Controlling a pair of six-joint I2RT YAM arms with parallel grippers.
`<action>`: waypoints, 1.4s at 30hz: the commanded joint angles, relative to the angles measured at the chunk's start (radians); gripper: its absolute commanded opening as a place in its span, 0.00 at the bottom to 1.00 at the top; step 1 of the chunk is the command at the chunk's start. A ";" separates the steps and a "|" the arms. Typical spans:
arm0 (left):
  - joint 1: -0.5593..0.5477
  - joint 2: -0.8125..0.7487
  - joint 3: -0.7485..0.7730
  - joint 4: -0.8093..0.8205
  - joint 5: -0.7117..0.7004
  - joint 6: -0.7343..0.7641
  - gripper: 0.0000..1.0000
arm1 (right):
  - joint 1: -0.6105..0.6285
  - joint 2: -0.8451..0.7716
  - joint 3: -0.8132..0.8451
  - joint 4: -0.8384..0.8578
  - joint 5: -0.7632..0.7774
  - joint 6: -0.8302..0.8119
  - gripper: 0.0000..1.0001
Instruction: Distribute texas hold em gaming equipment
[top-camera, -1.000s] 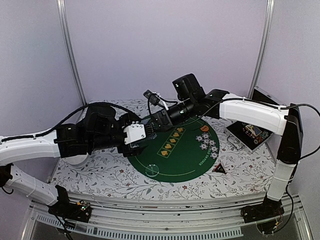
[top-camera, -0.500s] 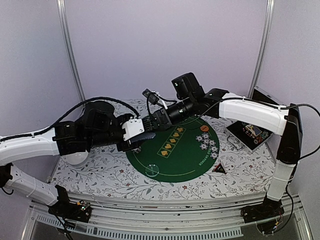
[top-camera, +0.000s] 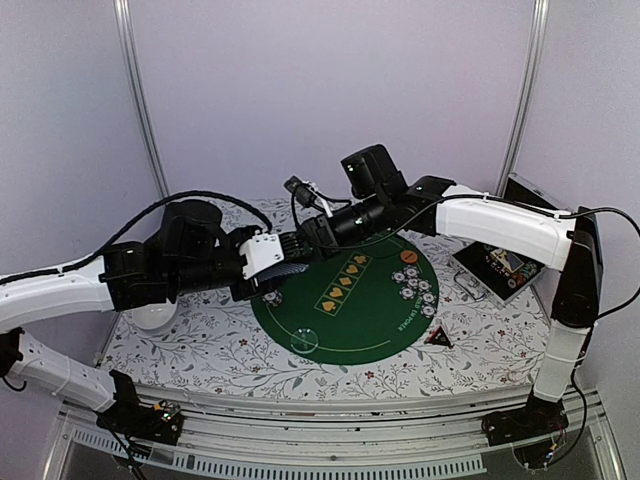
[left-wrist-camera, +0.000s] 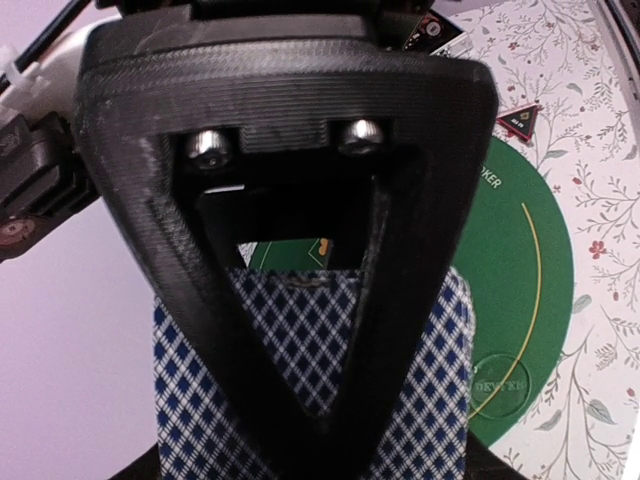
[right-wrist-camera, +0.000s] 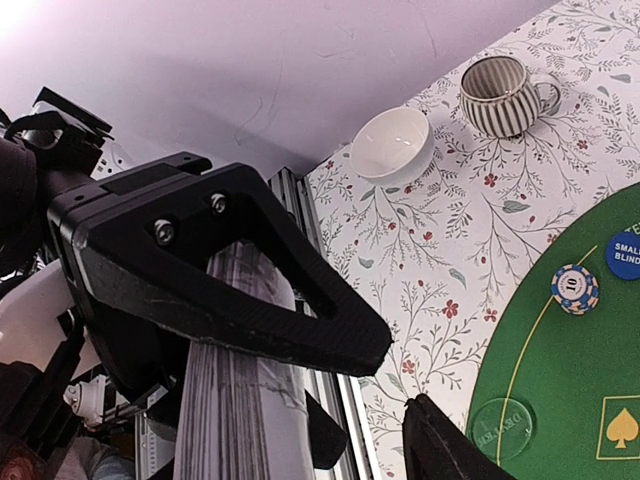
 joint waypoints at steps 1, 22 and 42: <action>0.018 -0.024 -0.008 0.010 0.024 -0.017 0.61 | -0.010 -0.001 0.020 -0.054 0.064 -0.022 0.55; 0.074 0.000 -0.015 -0.057 0.089 -0.107 0.59 | -0.023 -0.008 0.085 -0.123 -0.023 -0.052 0.62; 0.101 0.003 -0.027 -0.064 0.098 -0.136 0.58 | -0.044 0.008 0.100 -0.187 0.000 -0.010 0.10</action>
